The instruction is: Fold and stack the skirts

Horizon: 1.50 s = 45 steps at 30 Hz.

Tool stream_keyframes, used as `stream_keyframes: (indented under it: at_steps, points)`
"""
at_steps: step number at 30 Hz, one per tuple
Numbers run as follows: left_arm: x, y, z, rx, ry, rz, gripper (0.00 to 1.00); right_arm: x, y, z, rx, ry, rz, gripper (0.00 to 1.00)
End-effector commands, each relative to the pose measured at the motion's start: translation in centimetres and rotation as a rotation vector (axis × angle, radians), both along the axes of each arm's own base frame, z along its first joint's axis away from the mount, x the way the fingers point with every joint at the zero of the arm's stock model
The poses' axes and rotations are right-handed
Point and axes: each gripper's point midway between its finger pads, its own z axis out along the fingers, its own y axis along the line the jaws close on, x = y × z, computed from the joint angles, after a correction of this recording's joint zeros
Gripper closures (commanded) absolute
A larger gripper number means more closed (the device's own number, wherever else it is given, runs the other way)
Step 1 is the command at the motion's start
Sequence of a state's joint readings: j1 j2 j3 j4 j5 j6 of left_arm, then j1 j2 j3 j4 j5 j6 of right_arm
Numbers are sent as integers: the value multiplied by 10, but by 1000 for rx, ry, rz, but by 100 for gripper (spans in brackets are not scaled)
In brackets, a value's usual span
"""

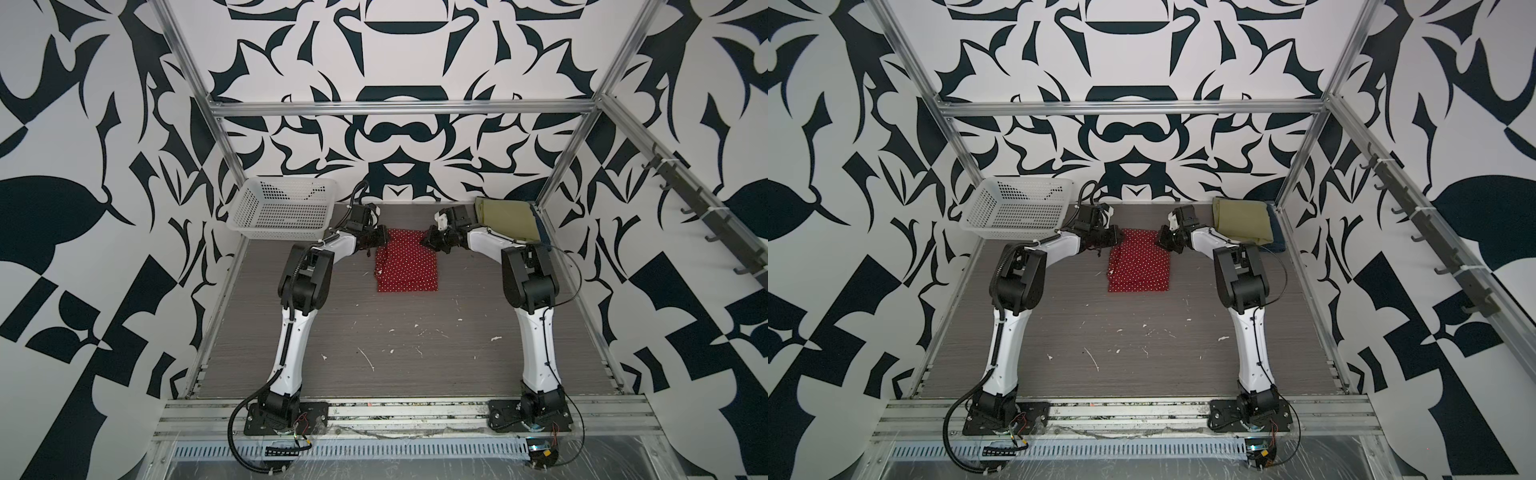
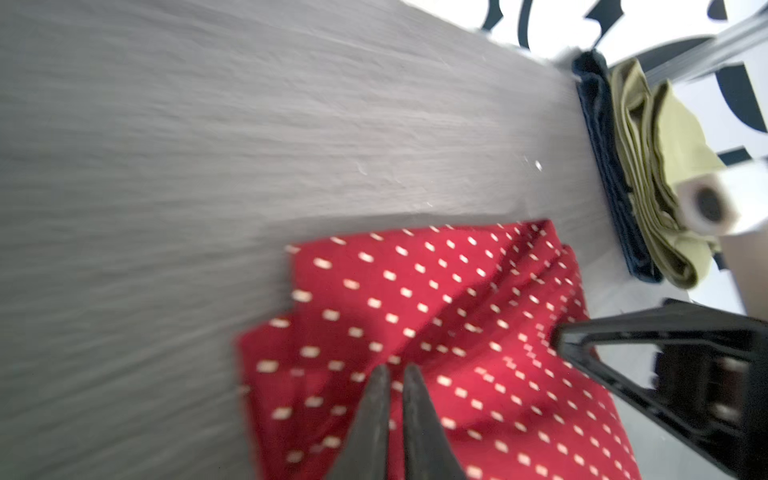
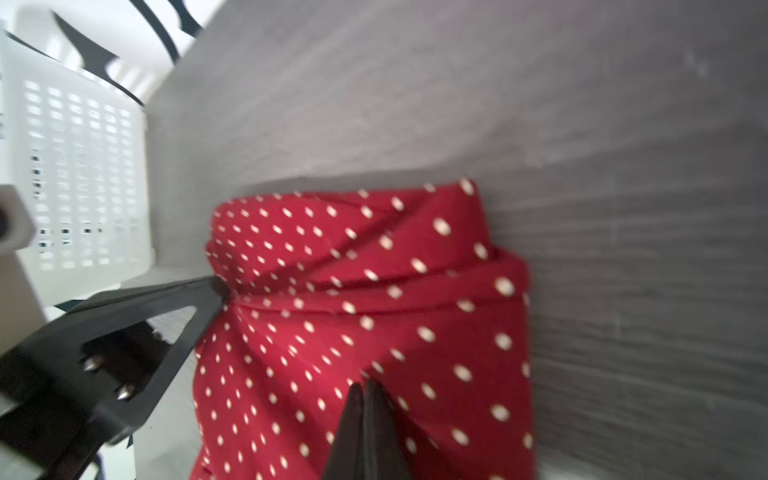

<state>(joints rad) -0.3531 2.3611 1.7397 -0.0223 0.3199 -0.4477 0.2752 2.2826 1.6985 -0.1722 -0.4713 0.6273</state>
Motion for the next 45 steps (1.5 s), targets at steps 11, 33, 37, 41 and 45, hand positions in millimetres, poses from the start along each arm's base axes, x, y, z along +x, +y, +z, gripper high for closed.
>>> stream_keyframes:
  at_steps: [11, 33, 37, 41, 45]
  points:
    - [-90, 24, 69, -10, -77, 73, 77, -81, -34, 79, 3, -125, 10, 33]
    - [-151, 16, -33, 46, 144, 22, 96, -85, -16, -4, 163, 10, 109, 33]
    - [-151, 18, -36, 60, 141, 23, 96, -78, 1, -4, 252, 1, 119, 44]
    - [-149, 18, -37, 62, 138, 30, 96, -73, 5, -4, 301, -20, 101, 65]
    - [-146, 21, -29, 51, 122, 61, 92, -71, -2, -3, 290, -28, 83, 87]
